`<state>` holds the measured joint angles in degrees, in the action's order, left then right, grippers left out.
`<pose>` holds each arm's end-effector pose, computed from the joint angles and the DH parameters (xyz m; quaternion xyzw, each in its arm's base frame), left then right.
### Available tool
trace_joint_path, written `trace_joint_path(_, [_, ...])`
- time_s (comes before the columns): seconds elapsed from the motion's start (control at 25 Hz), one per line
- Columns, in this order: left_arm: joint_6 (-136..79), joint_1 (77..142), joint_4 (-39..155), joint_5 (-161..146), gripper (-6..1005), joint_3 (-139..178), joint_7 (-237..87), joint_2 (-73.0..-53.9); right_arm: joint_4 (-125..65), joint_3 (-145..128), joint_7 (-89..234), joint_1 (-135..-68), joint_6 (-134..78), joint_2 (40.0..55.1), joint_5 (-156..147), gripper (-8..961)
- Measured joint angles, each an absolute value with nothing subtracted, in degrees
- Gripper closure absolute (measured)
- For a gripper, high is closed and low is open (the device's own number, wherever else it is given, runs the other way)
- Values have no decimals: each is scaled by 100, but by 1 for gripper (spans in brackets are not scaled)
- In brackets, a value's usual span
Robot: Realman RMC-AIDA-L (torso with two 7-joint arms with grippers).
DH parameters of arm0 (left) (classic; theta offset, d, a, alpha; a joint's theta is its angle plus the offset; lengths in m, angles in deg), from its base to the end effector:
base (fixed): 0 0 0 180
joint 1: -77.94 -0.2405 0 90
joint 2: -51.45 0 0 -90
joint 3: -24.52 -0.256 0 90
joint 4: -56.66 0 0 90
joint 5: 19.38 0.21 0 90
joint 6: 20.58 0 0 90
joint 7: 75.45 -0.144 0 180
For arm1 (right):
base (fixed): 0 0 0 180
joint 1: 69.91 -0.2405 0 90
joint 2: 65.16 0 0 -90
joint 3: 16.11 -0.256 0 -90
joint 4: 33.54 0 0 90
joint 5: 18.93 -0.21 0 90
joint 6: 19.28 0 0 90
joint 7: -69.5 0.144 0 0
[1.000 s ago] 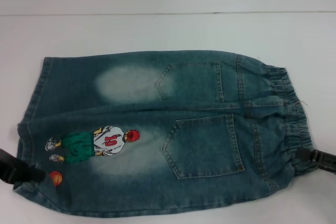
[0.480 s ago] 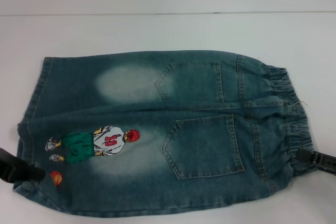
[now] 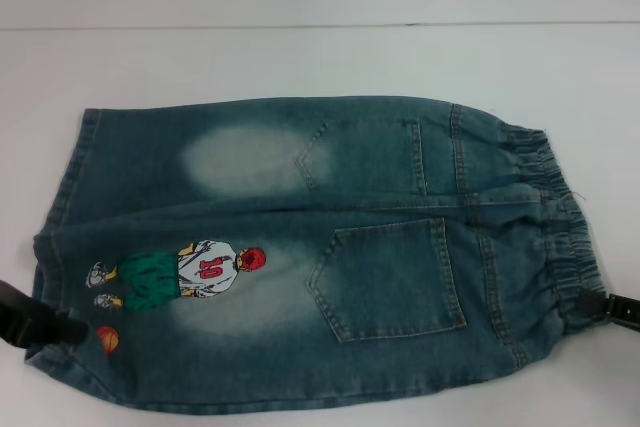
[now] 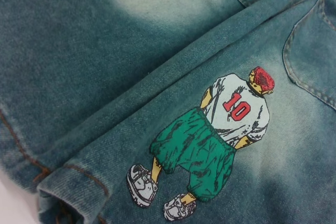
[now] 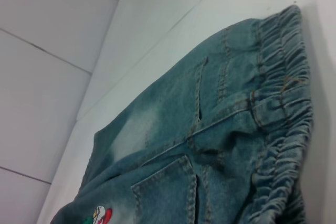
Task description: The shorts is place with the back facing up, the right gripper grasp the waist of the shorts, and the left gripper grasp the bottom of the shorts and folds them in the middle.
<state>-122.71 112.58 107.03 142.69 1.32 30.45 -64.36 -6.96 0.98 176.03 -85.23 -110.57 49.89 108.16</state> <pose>-0.3278 0.3002 0.0627 -0.8895 -0.4488 0.0501 0.0701 0.3810 0.2227 0.0197 -0.7090 0.6278 0.2931 0.1314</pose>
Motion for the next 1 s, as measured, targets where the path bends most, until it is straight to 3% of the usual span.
trace_joint_path(0.16, [-12271,11257,10702,14269,909,135,3045,-6438,-692,76,17599,-8508,-11047,4989,10816,670])
trace_joint_path(0.48, [-12273,11215,10691,14105,911,159,3040,-6429,-665,41,17565,-8502,-11077,4988,10790,887])
trace_joint_path(1.0, [-12281,11165,10693,13914,915,551,2859,-6358,-638,-174,17474,-8512,-11118,4952,10767,908])
